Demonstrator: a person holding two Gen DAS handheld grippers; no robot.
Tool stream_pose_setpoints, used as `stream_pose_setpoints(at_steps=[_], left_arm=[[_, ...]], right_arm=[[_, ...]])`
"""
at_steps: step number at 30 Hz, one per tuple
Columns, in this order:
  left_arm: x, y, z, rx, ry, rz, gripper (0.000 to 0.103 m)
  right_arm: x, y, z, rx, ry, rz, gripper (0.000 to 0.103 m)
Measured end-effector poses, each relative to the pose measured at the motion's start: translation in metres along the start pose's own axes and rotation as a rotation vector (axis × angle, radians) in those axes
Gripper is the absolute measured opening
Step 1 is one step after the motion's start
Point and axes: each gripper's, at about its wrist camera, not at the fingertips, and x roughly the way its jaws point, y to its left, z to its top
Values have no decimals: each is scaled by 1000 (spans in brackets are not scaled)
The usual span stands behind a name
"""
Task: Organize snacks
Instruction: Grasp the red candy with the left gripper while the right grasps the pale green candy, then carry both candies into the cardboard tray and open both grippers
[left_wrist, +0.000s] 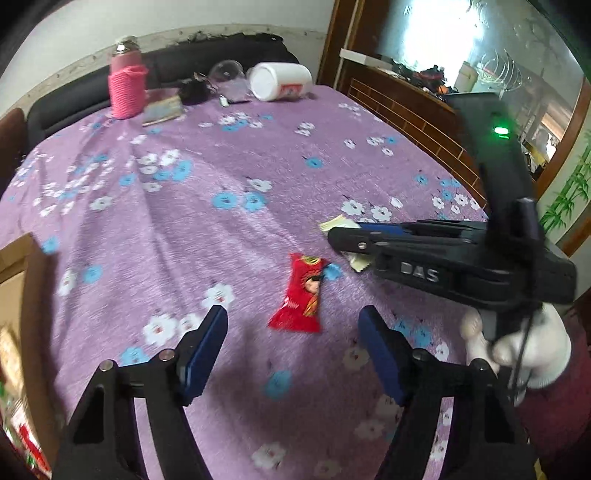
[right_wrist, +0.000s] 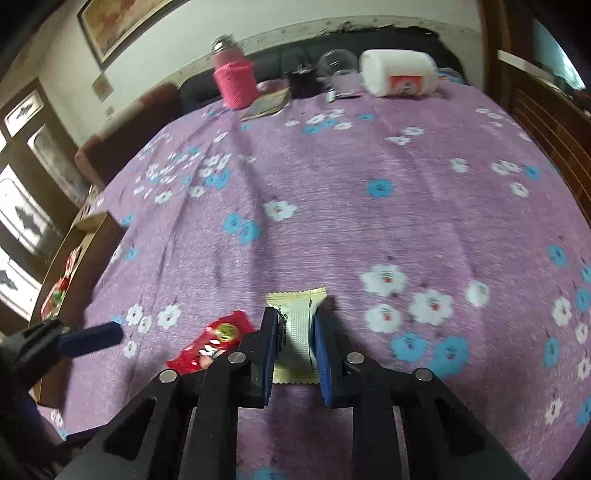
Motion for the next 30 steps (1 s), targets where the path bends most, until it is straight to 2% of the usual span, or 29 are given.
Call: stream_pose_setpoints(at_steps=[2,4,6,8,9,11,19,25,30], left_arm=[[9,-4,5,19,3,1,72],[19,-8,9,38,11,2,66],[31,-11,12,47,34,-4,47],[39,-12,12,56,51,4,36],[38,-15,12,75,35,12,27],[38,-17,11,83,35,29,19],[15,-5,4,9,-12,8,18],[-30,12,-8,-82,-86,-29,19],[-76,43,-33,-185,-160,-20,19]], right_arm=[[-5,-8,-2,30,-19,-7,20],[-12,-15,-4,52,-29,0,20],[-16,-18,-6,63,-36,4,20],[-20,-19,-8,70,-40,12,20],[-22,-20,-10,74,-44,16,20],[-24,-18,-12,76,-51,19,20],[-40,-5,-22,71,-80,30,20],[-53,16,-27,44,-89,31,20],[-60,51,-29,-4,-92,55,20]])
